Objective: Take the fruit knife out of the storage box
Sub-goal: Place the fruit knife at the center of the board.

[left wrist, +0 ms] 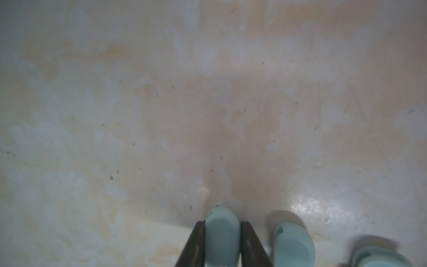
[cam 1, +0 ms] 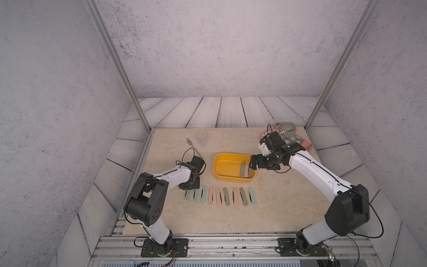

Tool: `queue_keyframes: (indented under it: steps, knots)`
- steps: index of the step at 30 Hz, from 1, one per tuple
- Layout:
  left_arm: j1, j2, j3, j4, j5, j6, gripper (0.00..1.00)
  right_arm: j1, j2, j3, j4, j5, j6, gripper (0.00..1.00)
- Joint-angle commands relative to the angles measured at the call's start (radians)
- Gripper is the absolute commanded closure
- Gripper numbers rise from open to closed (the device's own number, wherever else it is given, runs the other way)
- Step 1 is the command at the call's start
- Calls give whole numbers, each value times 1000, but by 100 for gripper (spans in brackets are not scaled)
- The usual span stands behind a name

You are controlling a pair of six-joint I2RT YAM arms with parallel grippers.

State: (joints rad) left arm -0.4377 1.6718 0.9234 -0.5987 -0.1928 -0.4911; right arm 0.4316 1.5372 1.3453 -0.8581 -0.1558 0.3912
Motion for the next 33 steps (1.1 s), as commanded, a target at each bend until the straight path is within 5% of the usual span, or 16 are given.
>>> queue_keyframes:
  steps: [1,17,25,33]
  knots:
    - [10,20,11,-29,9,-7,67,5,22,16,-7,-6,1,1]
    - [10,-80,25,-43,-2,-35,54,20,59,58,-9,-10,-3,1]
    - [11,-233,80,-17,58,-8,36,38,132,133,-16,-10,-6,0]
    - [8,-335,131,-7,161,14,26,82,250,231,-4,-7,7,25]
